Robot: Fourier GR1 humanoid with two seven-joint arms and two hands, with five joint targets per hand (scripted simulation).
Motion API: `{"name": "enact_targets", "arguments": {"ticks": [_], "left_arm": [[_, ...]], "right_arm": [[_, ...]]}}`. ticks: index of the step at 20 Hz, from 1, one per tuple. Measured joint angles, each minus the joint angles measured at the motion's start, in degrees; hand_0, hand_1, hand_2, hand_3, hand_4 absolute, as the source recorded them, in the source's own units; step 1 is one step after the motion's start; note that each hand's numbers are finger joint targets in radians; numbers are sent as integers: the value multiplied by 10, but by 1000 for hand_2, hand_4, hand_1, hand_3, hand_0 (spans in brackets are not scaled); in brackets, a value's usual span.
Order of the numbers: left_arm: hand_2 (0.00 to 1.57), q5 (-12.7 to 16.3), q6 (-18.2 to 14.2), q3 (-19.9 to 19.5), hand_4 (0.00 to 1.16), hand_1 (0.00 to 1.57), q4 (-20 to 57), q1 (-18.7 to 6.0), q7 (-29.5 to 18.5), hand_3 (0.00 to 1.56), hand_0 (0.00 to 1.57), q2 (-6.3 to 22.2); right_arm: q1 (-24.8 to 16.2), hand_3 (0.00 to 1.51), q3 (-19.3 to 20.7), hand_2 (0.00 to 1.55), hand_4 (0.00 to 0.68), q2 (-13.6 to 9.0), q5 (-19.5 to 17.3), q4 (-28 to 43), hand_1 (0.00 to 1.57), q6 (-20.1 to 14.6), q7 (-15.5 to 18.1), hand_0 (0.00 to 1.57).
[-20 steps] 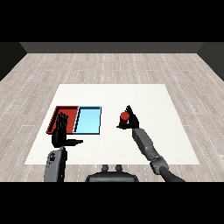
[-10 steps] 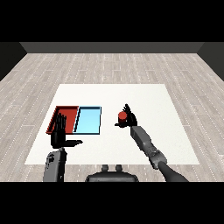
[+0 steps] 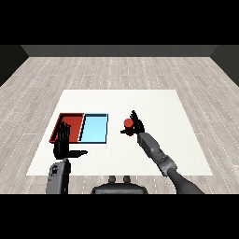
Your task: Pick the red can and put it in the red box
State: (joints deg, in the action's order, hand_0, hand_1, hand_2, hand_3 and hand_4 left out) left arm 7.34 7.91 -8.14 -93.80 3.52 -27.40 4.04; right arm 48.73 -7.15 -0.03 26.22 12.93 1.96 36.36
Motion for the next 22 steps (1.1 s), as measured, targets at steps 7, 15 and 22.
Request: {"name": "enact_targets", "arguments": {"ticks": [7,15,22], "left_arm": [[0,-4,-6,4,0,0,1,-6,0,0,0,-5],[0,-6,-10,2,0,0,12,-16,4,0,0,-4],[0,2,-6,-5,0,0,9,-24,15,0,0,4]], "right_arm": [[38,1406,-27,1449,528,0,-9,-42,1434,-136,-55,1434],[51,1416,-62,1486,527,-1,-21,-51,1526,-198,-101,1526],[48,1390,-80,1453,558,0,-17,-29,1491,-214,-94,1491]]}}
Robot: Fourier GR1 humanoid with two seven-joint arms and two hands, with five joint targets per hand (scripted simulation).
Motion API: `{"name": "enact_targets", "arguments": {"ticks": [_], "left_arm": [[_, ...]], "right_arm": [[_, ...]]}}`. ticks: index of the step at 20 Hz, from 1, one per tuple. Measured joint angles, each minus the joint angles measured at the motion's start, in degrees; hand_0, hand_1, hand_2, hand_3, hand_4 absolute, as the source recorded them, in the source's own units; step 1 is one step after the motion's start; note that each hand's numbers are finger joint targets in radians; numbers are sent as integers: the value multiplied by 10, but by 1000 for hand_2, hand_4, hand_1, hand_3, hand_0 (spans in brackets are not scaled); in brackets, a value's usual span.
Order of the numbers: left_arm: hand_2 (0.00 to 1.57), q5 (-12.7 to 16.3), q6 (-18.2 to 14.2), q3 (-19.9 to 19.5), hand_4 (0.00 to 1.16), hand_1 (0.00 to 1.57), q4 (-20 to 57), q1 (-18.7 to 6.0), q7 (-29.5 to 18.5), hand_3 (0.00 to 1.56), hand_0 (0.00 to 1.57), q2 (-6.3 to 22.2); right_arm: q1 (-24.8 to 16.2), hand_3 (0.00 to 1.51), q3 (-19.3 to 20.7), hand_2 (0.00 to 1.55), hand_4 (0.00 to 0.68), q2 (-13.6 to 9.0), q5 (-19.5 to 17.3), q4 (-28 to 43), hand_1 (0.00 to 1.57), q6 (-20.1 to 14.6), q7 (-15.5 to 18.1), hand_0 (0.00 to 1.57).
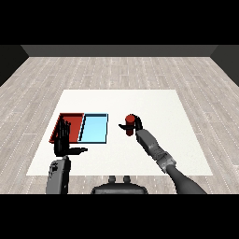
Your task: Pick the red can and put it in the red box
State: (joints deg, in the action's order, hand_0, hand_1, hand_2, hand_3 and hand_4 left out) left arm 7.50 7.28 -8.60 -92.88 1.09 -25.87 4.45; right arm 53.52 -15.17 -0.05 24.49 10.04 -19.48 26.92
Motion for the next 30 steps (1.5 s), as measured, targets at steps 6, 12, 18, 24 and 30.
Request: {"name": "enact_targets", "arguments": {"ticks": [6,12,18,24,30], "left_arm": [[0,-1,9,10,0,0,-12,13,2,0,0,-2],[0,-28,-2,45,0,0,-49,21,29,0,0,-12],[0,-39,1,92,0,0,-71,31,73,0,0,-26],[0,-50,-17,156,0,0,-106,23,138,0,0,-40],[0,-64,-51,201,0,0,-117,12,176,0,0,-43]], "right_arm": [[-14,1394,7,1461,580,-10,-14,43,1536,5,23,1536],[-56,1382,-11,1461,564,-47,-40,163,1522,16,-20,1522],[-122,1394,-34,1461,567,-103,-61,337,1529,0,-75,1529],[-207,1407,-47,1467,570,-158,-80,537,1514,-28,-139,1514],[-250,1401,-78,1455,582,-135,-147,662,1494,-89,-211,1494]]}}
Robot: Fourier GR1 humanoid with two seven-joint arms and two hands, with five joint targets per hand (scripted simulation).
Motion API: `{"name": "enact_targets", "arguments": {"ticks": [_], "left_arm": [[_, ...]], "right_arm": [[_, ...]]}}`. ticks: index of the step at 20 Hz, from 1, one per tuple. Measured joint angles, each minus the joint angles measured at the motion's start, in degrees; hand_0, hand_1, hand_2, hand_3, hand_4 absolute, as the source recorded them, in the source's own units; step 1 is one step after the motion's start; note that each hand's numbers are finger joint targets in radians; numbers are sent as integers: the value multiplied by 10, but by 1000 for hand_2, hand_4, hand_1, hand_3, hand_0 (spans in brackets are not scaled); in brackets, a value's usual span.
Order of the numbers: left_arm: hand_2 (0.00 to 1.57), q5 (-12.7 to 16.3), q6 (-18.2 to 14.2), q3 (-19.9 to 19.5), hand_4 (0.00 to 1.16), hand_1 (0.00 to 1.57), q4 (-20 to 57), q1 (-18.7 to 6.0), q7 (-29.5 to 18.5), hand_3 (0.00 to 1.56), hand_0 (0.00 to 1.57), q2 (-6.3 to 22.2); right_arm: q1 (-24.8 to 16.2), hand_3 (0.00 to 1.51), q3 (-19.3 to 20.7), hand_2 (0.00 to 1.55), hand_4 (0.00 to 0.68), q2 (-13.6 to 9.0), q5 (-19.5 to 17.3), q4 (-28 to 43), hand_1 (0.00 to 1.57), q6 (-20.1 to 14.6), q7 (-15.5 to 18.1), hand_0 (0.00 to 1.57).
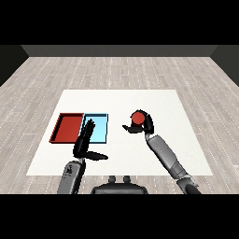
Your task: Pick the red can and put it in the red box
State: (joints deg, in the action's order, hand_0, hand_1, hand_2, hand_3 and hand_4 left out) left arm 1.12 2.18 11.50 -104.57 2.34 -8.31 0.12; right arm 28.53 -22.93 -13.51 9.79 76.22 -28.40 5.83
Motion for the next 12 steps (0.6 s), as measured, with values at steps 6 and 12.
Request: {"name": "enact_targets", "arguments": {"ticks": [6,12], "left_arm": [[0,-16,-52,47,0,0,36,-60,41,0,0,-1],[0,-17,-103,83,0,0,89,-137,82,0,0,-1]], "right_arm": [[-42,1390,14,1460,578,-17,-33,100,1508,5,-42,1508],[-53,1394,21,1465,575,8,-72,134,1511,10,-54,1511]]}}
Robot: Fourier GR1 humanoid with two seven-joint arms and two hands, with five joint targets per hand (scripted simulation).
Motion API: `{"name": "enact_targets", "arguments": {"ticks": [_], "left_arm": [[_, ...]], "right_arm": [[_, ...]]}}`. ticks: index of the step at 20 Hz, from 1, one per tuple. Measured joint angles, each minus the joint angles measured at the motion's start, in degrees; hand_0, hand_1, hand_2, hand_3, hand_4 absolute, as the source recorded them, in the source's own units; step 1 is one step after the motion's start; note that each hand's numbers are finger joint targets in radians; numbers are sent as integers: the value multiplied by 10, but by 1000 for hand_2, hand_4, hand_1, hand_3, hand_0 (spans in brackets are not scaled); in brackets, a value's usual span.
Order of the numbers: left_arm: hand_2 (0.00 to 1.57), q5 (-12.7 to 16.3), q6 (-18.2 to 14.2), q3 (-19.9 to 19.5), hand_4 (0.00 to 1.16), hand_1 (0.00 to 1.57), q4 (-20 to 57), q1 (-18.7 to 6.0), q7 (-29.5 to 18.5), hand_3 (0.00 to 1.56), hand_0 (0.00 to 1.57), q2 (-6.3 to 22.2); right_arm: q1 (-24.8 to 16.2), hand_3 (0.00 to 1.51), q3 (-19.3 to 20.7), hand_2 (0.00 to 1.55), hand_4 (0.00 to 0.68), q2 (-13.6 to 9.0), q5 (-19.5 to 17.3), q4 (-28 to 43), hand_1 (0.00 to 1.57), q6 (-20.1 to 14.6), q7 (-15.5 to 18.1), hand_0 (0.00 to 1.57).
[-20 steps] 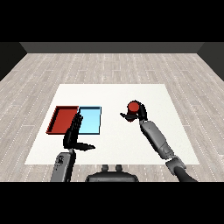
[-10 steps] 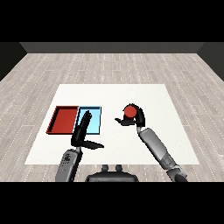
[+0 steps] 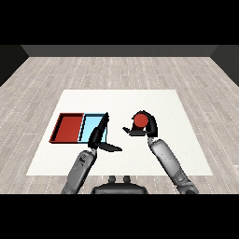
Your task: Pick the red can and put it in the red box
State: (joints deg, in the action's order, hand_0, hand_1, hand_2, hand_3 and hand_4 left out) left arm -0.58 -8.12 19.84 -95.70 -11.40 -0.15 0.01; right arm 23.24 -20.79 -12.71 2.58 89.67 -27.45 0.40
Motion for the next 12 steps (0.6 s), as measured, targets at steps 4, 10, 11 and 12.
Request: {"name": "enact_targets", "arguments": {"ticks": [4,10,11,12], "left_arm": [[0,23,-30,25,0,0,50,-39,-1,0,0,0],[0,47,-35,32,0,0,74,-56,4,0,0,2],[0,50,-32,26,0,0,86,-62,-3,0,0,1],[0,49,-32,31,0,0,81,-53,-3,0,0,1]], "right_arm": [[-5,1378,-4,1446,562,15,-34,19,1491,5,-10,1491],[8,1373,11,1418,526,36,-70,47,1438,34,-54,1438],[7,1379,9,1429,532,44,-81,49,1440,34,-57,1440],[7,1382,7,1436,536,52,-91,53,1448,33,-62,1448]]}}
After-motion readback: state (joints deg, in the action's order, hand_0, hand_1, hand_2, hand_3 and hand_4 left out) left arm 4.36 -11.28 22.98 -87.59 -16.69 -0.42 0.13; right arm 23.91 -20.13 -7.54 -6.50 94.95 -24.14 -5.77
